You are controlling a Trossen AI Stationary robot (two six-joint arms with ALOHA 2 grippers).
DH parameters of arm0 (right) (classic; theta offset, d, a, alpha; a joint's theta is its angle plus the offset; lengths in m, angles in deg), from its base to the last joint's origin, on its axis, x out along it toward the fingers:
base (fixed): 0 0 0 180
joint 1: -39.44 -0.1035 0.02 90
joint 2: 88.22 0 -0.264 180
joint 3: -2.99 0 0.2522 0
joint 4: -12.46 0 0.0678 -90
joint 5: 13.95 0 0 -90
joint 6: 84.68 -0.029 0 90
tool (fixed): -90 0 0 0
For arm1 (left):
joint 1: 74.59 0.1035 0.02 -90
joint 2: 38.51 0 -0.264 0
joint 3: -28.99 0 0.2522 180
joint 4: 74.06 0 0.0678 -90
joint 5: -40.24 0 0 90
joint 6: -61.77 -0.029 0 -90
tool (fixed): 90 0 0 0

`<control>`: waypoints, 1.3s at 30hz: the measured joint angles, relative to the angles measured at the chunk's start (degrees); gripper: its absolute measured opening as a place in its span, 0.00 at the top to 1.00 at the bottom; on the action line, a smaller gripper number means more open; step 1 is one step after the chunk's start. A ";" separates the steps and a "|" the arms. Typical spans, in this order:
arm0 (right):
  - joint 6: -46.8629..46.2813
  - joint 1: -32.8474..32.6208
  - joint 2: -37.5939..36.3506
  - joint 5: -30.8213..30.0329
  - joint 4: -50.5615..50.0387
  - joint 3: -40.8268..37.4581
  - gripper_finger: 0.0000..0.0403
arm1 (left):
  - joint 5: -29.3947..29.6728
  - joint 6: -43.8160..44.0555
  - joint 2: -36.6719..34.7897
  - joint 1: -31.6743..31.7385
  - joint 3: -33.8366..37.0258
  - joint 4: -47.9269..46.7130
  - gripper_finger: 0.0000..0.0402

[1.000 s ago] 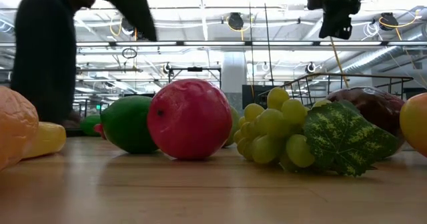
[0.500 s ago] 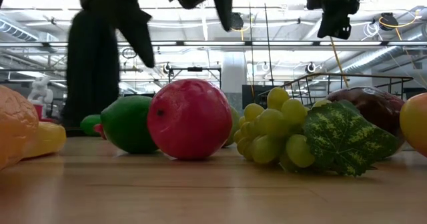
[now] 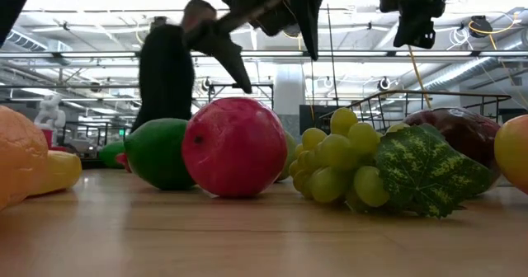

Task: Build produce basket
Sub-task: Put the light red apple into the wire basket

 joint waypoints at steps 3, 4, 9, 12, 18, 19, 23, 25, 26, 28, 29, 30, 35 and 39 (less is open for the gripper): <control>-0.78 0.00 0.00 0.00 -0.02 0.00 1.00 | -2.94 -5.33 0.00 2.05 0.00 -0.04 0.02; -0.78 0.00 0.00 0.00 -0.02 0.00 1.00 | -3.57 -6.69 0.00 2.48 0.00 -0.03 0.02; -0.71 0.00 0.00 -0.08 -0.02 0.00 1.00 | -5.17 -10.25 0.17 2.94 0.00 -0.34 0.02; -0.67 0.00 0.00 -0.96 -0.02 0.00 1.00 | -5.29 -10.49 0.96 2.70 0.05 -0.76 0.02; -0.60 0.02 -0.02 -1.62 0.56 0.00 1.00 | -7.51 -11.43 3.39 2.33 0.09 -0.64 0.02; -0.60 0.02 -0.02 -1.61 0.76 0.00 1.00 | -8.01 -11.57 3.79 2.17 0.09 -0.15 0.03; -0.58 0.02 -0.02 -1.57 1.09 0.00 1.00 | -9.23 -13.25 5.57 1.80 0.09 -0.17 0.11; -0.35 0.02 -0.02 -1.57 1.06 0.00 1.00 | -9.37 -13.55 5.77 1.80 0.15 -0.62 0.18; -0.28 0.02 -0.02 -1.57 1.07 0.00 1.00 | -9.37 -13.55 5.72 1.79 0.15 -0.29 0.21; -0.14 0.02 -0.02 -1.57 1.08 0.00 1.00 | -8.95 -13.82 5.53 1.76 0.11 0.30 0.29; -0.10 0.02 -0.02 -1.57 1.08 0.00 1.00 | -8.83 -14.40 5.53 1.78 0.11 0.14 0.32; 0.08 0.02 -0.02 -1.57 1.10 0.00 1.00 | -8.75 -15.07 5.58 1.80 0.11 0.01 0.36; 0.75 0.02 -0.02 -1.55 1.52 0.00 1.00 | -8.78 -17.40 5.62 1.80 0.14 0.00 0.48; 0.80 0.02 -0.02 -1.53 1.52 0.00 1.00 | -9.20 -17.43 5.62 2.13 0.37 -0.01 0.50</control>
